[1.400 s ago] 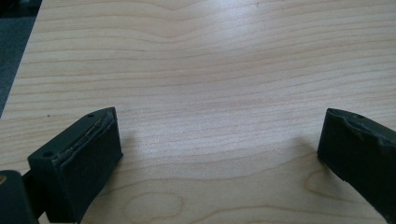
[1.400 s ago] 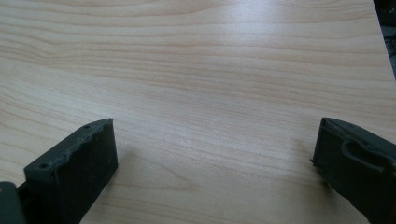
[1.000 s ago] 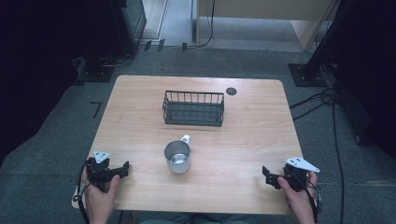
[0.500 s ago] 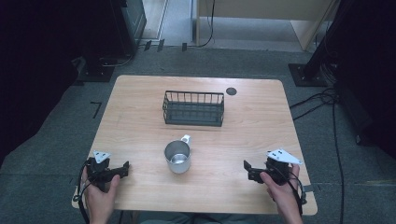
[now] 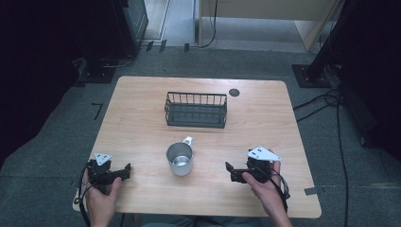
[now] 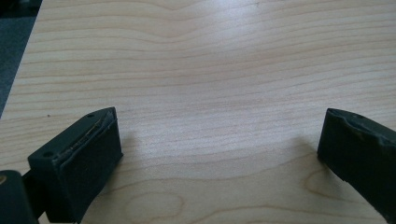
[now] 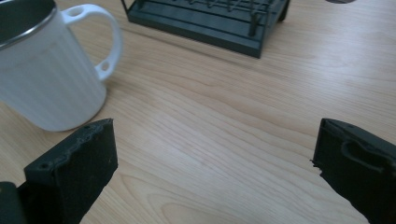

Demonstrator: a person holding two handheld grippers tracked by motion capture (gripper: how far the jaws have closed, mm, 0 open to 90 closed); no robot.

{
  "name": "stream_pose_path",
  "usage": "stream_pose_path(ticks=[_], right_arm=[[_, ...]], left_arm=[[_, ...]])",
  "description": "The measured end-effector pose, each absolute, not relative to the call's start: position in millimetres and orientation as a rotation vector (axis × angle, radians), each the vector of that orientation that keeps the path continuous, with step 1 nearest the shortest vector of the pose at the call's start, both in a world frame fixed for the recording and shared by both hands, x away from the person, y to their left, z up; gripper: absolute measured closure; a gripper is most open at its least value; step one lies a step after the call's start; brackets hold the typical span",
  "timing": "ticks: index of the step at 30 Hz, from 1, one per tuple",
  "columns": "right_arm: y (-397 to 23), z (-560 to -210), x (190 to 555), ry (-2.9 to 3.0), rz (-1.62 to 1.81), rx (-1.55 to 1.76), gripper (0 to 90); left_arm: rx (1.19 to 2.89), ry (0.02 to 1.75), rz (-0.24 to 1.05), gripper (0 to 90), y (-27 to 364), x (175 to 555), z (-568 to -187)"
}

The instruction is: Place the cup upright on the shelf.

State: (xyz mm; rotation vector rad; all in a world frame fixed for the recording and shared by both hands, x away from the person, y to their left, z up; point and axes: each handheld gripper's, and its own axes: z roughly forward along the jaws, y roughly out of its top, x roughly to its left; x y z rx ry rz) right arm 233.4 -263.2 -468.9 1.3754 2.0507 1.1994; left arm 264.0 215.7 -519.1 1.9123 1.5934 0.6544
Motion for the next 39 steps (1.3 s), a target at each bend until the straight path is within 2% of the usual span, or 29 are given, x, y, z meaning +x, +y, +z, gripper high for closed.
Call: stream_pose_path(ticks=[13,15,17,20,24,29,34,35,36,39], right_arm=[[-220,-470,245,2.121,1.247,1.298,0.2],[-216,-470,248,2.104,1.243,1.296,4.8],[-209,-471,256,2.072,1.237,1.31,13.5],[-204,-472,263,2.082,1.251,1.302,14.0],[-190,-479,279,2.112,1.249,1.283,22.4],[-181,-485,289,2.121,1.239,1.268,25.5],[-175,-489,297,2.113,1.279,1.272,32.9],[-173,-490,300,2.115,1.287,1.266,37.3],[-173,-490,300,2.115,1.287,1.266,37.3],[-171,-492,304,2.13,1.342,1.254,45.4]], left_arm=[[1.913,1.593,0.654,0.0,216,264,-519],[1.913,1.593,0.654,0.0,216,264,-519],[1.913,1.594,0.654,0.0,216,264,-519],[1.913,1.593,0.654,0.0,216,264,-519],[1.912,1.594,0.654,0.0,216,264,-519],[1.913,1.593,0.654,0.0,216,264,-519],[1.913,1.594,0.654,0.0,216,264,-519],[1.912,1.594,0.654,0.0,216,264,-519],[1.913,1.594,0.654,0.0,216,264,-519],[1.913,1.594,0.654,0.0,216,264,-519]])
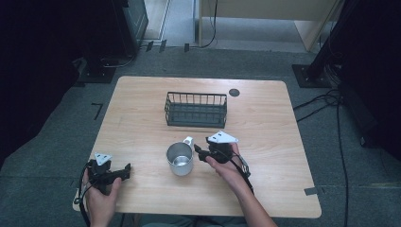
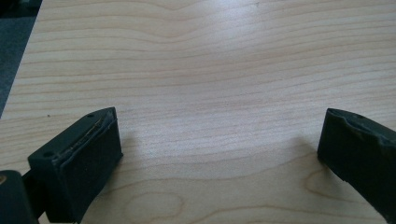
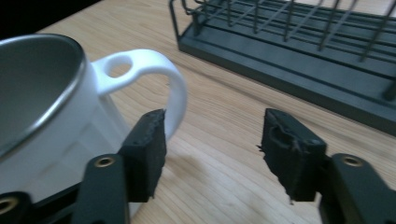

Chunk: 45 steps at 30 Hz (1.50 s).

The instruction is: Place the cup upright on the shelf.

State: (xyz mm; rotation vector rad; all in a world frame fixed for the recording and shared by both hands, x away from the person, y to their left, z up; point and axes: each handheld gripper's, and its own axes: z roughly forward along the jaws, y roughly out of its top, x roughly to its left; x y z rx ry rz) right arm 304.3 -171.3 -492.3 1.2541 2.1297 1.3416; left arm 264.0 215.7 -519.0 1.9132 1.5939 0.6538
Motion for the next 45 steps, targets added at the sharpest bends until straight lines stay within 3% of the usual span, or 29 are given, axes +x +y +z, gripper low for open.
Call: stream_pose_path(ticks=[4,11,21,37,45], right_arm=[[-167,-497,311,2.162,1.392,1.224,55.5],[-160,-501,322,2.185,1.389,1.195,61.0],[-159,-497,317,2.162,1.413,1.114,82.1],[-182,-495,286,2.212,1.414,1.107,82.4],[-187,-494,258,2.327,1.441,1.008,77.1]], left_arm=[[1.912,1.594,0.654,0.0,216,264,-519],[1.913,1.593,0.654,0.0,216,264,-519],[1.913,1.593,0.654,0.0,216,264,-519],[1.913,1.594,0.654,0.0,216,264,-519],[1.913,1.594,0.654,0.0,216,264,-519]])
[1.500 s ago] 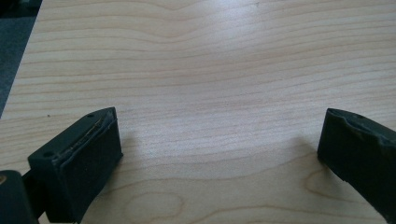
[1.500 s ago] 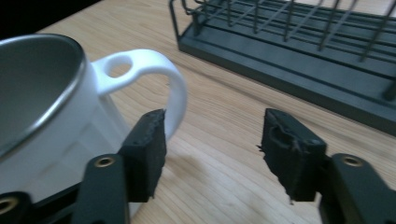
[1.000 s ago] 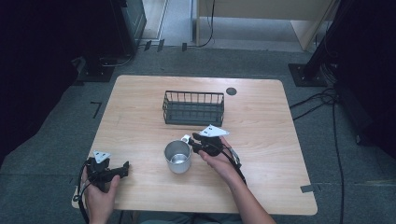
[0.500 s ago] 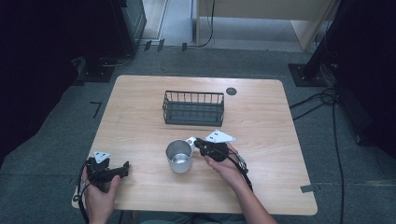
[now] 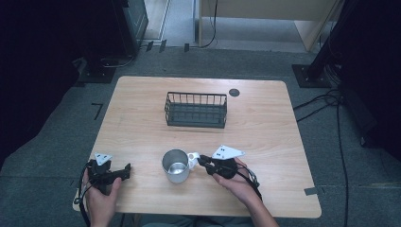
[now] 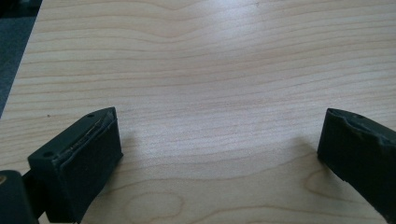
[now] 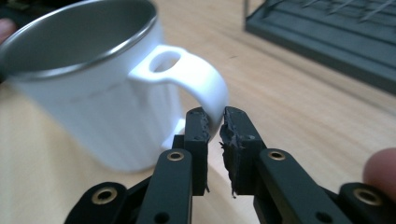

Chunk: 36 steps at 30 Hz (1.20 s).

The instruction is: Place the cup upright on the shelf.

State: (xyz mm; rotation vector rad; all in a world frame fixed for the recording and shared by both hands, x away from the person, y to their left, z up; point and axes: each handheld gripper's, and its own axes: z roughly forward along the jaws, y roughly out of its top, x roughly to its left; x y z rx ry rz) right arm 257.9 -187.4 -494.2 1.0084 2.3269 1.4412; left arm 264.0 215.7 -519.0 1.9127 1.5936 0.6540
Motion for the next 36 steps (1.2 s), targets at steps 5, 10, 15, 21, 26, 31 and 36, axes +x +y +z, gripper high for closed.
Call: stream_pose_path(ticks=[5,10,15,21,26,31,36], right_arm=[[-187,-491,255,2.293,1.411,1.008,68.4],[-171,-492,258,2.271,1.39,0.951,59.6],[-159,-491,258,2.185,1.363,0.945,67.8],[-157,-490,256,2.1,1.349,0.91,74.4],[-162,-485,257,2.007,1.35,0.944,78.4],[-168,-481,258,1.982,1.323,0.966,78.7],[-175,-478,261,1.949,1.287,1.007,78.7]], left_arm=[[1.913,1.594,0.654,0.0,216,264,-519],[1.912,1.594,0.654,0.0,216,264,-519],[1.913,1.594,0.654,0.0,216,264,-519],[1.913,1.594,0.654,0.0,216,264,-519],[1.912,1.594,0.654,0.0,216,264,-519],[1.912,1.594,0.654,0.0,216,264,-519],[1.912,1.594,0.654,0.0,216,264,-519]])
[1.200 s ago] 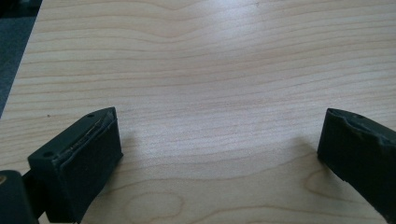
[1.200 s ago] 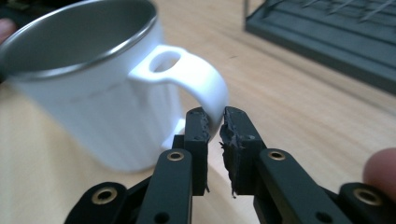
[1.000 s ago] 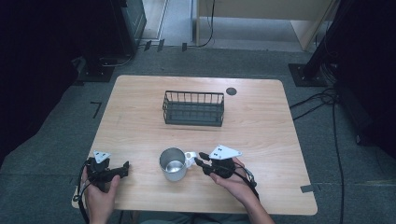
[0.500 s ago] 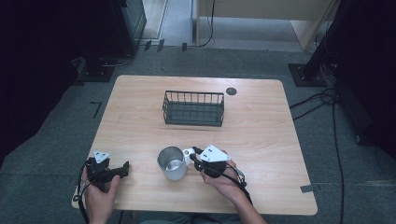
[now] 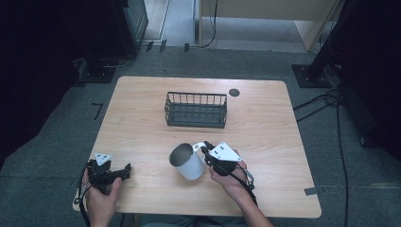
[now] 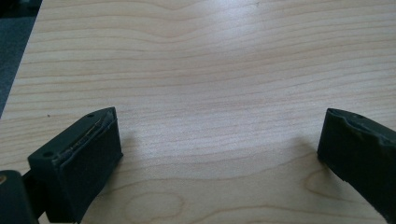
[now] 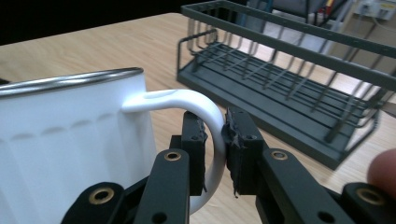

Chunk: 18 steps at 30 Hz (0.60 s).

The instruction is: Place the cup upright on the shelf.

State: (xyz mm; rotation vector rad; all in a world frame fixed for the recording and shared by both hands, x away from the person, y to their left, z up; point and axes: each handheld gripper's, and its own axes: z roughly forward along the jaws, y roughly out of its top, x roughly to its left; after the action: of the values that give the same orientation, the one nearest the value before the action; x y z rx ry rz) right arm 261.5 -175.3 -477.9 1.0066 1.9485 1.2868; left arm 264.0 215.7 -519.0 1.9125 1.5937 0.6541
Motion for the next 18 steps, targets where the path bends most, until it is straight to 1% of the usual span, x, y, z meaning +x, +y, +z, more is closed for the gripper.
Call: stream_pose_path(ticks=[18], right_arm=[[-185,-443,289,1.821,1.261,1.105,78.5]], left_arm=[[1.911,1.594,0.654,0.0,216,264,-519]])
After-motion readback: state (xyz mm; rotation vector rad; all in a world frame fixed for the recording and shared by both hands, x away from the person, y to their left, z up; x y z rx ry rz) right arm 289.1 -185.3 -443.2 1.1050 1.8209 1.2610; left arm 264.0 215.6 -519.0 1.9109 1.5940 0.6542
